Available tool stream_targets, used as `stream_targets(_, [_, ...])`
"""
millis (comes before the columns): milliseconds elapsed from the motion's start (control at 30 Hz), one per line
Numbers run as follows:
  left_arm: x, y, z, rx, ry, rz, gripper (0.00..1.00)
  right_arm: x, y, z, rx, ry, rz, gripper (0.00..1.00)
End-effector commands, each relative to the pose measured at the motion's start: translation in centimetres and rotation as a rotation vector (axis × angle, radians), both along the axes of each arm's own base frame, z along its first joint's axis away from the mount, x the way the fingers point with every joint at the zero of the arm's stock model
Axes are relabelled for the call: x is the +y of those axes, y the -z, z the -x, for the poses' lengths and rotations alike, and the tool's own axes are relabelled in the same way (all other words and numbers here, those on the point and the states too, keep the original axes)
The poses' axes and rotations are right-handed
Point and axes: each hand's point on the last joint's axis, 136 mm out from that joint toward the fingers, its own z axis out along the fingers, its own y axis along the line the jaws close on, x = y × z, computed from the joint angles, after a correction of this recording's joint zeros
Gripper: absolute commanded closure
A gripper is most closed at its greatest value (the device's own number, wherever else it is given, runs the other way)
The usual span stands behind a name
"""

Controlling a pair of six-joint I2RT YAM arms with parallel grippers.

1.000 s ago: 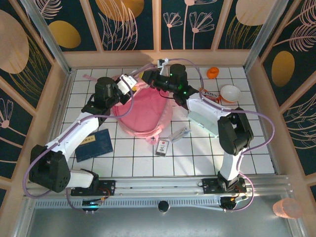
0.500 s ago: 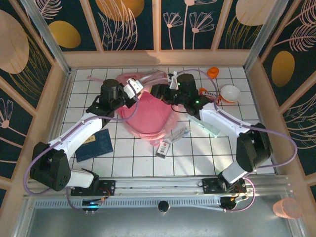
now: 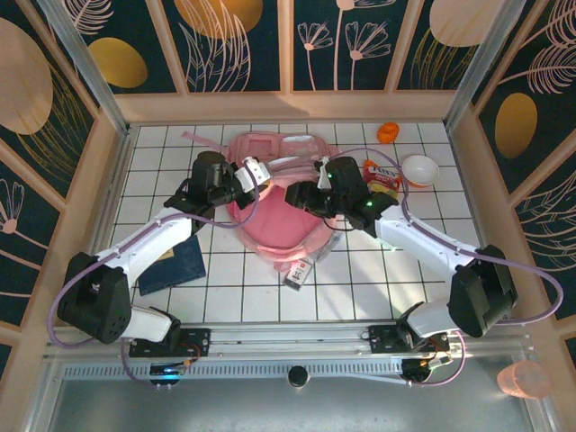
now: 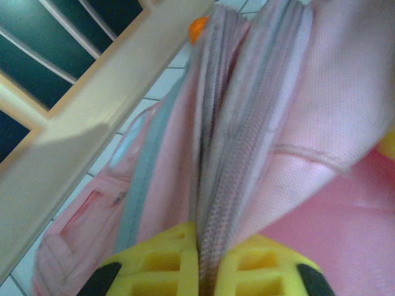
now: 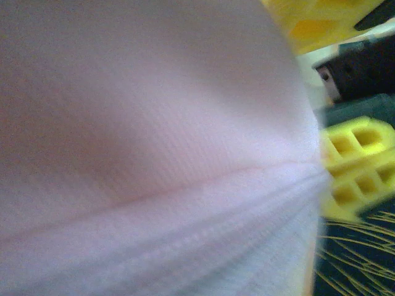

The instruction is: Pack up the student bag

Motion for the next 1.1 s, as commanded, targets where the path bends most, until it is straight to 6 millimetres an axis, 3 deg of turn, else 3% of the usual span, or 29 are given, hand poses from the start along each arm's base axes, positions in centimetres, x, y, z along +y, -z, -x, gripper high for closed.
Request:
stream_targets(0, [12.9,0.1,-5.4,-0.06,-0.507,-0.125,1.0,-5.4,2.6,2.1,0.121,0.128,0.114,0.46])
stream_targets(100, [13.2,0.3,-5.1,-0.064,-0.488,-0.151,1.0,-5.1,1.3,1.9,0.108,0.097,0.02,0.44])
stream_targets(200, [11.5,1.1,-4.0,-0.043,-0.364,-0.156,1.0,-4.3,0.2,2.1,0.09,0.05,-0.039,0.42])
stream_targets(300, [9.9,1.7,-2.6,-0.039,-0.242,-0.147,1.0,-6.2,1.1,1.2,0.107,0.09,0.015,0.41])
stream_targets(433, [9.5,3.1,-2.0,-0.029,-0.189,-0.186,0.97,-9.4,3.0,1.0,0.155,0.15,0.159,0.41])
stream_targets(533, [8.4,3.4,-1.0,-0.01,-0.098,-0.189,0.96,-10.4,2.8,0.8,0.144,0.167,0.184,0.41])
stream_targets(667, [6.2,3.5,0.8,-0.03,0.077,-0.167,0.98,-9.5,2.4,0.4,0.123,0.158,0.135,0.4])
stream_targets(900, [3.3,3.4,1.4,-0.092,0.274,-0.175,0.99,-7.7,1.9,-0.6,0.076,0.137,0.093,0.4])
stream_targets(1067, [1.6,2.9,-0.1,-0.14,0.253,-0.169,0.95,-6.3,1.6,-1.4,0.033,0.113,0.076,0.4])
